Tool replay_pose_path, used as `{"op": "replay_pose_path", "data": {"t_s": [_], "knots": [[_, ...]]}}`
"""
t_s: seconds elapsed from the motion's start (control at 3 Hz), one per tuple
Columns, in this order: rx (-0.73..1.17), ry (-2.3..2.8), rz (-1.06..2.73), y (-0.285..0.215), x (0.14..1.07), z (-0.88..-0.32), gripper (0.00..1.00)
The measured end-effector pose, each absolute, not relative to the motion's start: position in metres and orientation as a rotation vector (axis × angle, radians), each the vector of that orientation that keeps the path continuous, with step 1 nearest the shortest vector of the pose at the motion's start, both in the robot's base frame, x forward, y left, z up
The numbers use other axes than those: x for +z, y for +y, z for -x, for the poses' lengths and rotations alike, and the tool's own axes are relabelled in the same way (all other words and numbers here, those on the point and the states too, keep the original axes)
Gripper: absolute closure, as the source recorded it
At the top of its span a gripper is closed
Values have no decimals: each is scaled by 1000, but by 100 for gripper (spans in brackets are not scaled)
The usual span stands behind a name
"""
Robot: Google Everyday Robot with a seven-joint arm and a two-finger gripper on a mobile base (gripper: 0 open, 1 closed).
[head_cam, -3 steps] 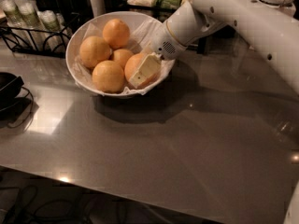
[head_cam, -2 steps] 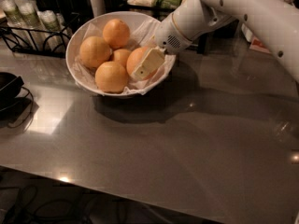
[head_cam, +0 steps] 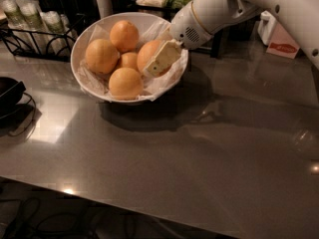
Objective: Pick orange from white bowl
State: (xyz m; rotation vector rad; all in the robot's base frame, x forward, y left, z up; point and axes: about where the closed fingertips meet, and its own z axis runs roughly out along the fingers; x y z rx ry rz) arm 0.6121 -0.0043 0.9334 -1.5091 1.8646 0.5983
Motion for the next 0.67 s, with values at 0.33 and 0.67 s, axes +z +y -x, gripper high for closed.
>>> {"op": "replay_pose_path", "data": {"t_s": [0.33, 0.67], "knots": [[561, 1834, 1510, -6, 952, -610, 100], [561, 1834, 1510, -6, 952, -610, 100]]}}
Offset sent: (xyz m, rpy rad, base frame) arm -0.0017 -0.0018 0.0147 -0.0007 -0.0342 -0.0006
